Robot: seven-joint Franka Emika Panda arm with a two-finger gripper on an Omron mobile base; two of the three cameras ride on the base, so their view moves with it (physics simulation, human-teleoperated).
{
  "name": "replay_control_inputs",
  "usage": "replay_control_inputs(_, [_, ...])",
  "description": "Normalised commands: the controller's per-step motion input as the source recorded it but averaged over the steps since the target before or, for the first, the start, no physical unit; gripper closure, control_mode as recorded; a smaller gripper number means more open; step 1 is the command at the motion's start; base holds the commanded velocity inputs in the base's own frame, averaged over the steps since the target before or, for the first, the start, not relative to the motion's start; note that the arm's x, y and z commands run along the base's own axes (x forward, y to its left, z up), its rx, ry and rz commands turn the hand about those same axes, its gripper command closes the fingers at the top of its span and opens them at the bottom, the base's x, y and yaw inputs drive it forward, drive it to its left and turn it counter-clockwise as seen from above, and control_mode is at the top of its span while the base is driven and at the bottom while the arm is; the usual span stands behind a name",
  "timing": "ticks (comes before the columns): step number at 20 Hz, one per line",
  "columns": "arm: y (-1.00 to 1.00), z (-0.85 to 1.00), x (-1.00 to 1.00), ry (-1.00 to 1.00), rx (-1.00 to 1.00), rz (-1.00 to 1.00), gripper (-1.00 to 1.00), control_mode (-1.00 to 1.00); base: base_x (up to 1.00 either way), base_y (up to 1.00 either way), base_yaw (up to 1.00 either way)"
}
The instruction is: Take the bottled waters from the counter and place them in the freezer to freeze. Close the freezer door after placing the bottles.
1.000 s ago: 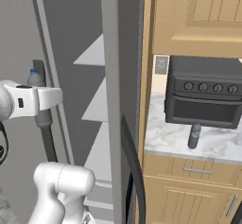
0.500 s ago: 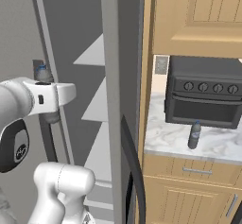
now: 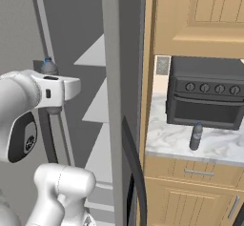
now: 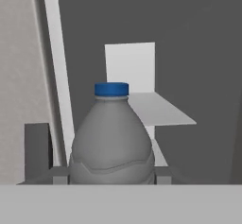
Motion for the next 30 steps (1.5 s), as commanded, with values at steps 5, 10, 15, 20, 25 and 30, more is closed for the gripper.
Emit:
replay_control_inputs(5, [-0.01,0.16,0.28,-0.13,0.02,0.0,1.0,-1.0,0.0,0.0,0.0])
replay_control_inputs(10, [-0.18,0.03,0.03,-0.07,0.0,0.0,1.0,-1.0,0.0,0.0,0.0])
replay_control_inputs(15, [-0.14,0.0,0.13,0.0,0.0,0.0,1.0,-1.0,0.0,0.0,0.0])
replay_control_inputs(20, [-0.12,0.04,0.32,0.02,0.0,0.0,1.0,-1.0,0.0,0.0,0.0])
replay_control_inputs(25, [-0.02,0.11,0.34,0.0,-0.01,0.0,1.0,-1.0,0.0,0.0,0.0])
replay_control_inputs(30, [0.0,0.0,0.5,0.0,-0.03,0.0,1.0,-1.0,0.0,0.0,0.0])
